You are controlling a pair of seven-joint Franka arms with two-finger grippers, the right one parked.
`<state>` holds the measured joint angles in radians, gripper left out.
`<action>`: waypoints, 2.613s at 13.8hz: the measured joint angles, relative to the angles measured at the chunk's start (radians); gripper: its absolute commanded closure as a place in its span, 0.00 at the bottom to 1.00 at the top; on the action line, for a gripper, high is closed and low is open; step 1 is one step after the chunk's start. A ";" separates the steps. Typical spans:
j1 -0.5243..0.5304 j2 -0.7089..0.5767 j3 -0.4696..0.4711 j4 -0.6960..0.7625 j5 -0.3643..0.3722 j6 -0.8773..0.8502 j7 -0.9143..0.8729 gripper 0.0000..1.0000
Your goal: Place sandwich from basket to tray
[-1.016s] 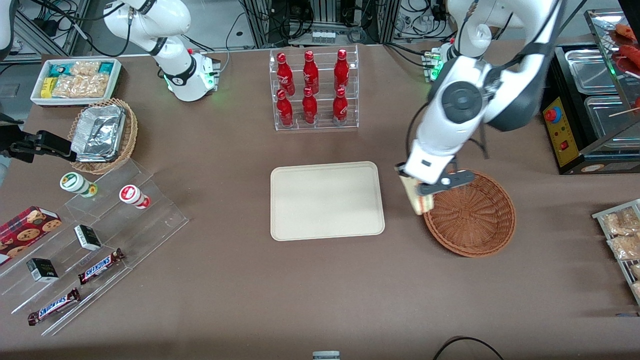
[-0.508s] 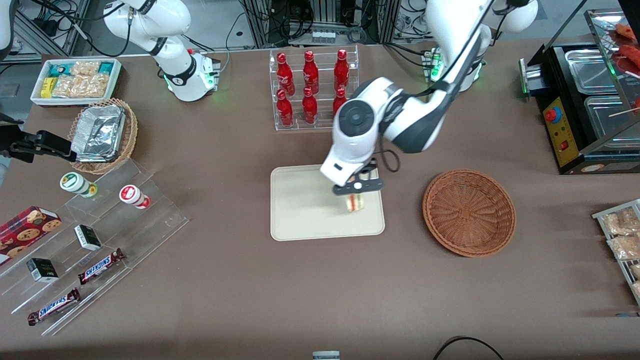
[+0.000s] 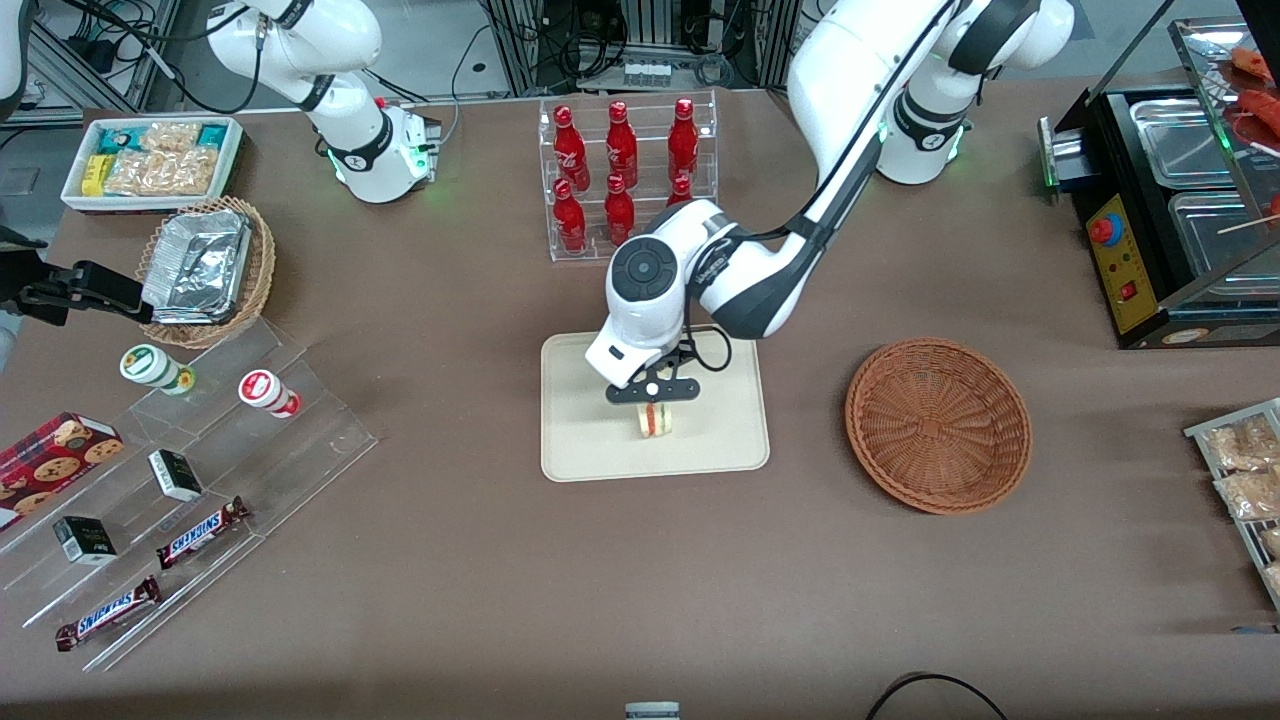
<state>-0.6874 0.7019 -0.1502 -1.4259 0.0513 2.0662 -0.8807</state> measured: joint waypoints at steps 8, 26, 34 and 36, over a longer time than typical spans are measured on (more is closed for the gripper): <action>-0.015 0.071 0.000 0.003 0.049 0.058 -0.006 0.99; 0.133 -0.289 0.028 0.016 0.037 -0.232 -0.098 0.00; 0.366 -0.595 0.031 -0.138 -0.019 -0.408 0.154 0.00; 0.438 -0.631 0.032 -0.141 -0.042 -0.457 0.267 0.00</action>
<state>-0.2493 0.0706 -0.1179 -1.5667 0.0090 1.6092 -0.6132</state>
